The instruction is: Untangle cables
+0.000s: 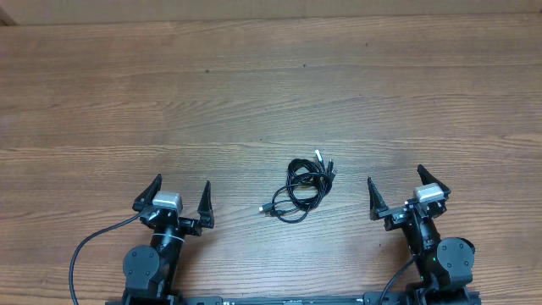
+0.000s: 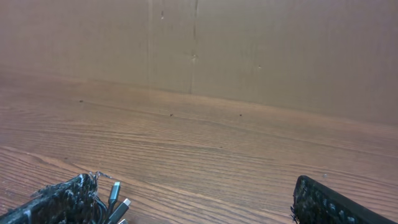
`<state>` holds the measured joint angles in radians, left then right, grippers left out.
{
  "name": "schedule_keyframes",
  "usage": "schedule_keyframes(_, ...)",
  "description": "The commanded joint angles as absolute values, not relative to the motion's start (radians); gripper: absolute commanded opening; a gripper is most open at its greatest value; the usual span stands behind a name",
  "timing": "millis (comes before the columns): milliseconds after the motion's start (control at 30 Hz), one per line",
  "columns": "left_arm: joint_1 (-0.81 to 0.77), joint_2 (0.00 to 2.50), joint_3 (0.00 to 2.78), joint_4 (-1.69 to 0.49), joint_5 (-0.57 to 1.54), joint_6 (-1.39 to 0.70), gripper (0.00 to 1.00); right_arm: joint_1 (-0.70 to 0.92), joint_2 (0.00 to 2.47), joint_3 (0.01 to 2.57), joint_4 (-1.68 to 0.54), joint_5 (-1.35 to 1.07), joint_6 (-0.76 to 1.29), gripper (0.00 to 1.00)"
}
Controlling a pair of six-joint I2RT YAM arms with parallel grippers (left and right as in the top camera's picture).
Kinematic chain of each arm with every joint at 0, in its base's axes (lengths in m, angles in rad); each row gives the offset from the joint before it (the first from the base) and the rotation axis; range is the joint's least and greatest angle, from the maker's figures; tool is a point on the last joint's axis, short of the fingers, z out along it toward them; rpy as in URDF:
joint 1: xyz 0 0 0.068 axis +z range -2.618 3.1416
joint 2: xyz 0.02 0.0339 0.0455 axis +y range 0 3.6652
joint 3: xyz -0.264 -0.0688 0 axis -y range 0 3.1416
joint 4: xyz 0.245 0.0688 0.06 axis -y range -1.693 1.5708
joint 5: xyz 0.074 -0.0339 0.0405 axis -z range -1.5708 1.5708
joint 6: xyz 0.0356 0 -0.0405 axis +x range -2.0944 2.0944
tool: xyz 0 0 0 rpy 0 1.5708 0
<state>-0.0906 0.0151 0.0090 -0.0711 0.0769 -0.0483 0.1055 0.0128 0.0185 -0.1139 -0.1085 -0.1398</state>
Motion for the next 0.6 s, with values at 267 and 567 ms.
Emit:
schedule_keyframes(267,-0.084,0.004,0.005,-0.074,0.07,-0.025,1.0,0.104,0.009,0.025,-0.11,-0.116,-0.147,1.0)
schedule_keyframes(567,-0.084,0.004,0.005,-0.071,0.06,-0.022,1.0,0.104,0.009,0.025,-0.111,-0.116,-0.147,1.0)
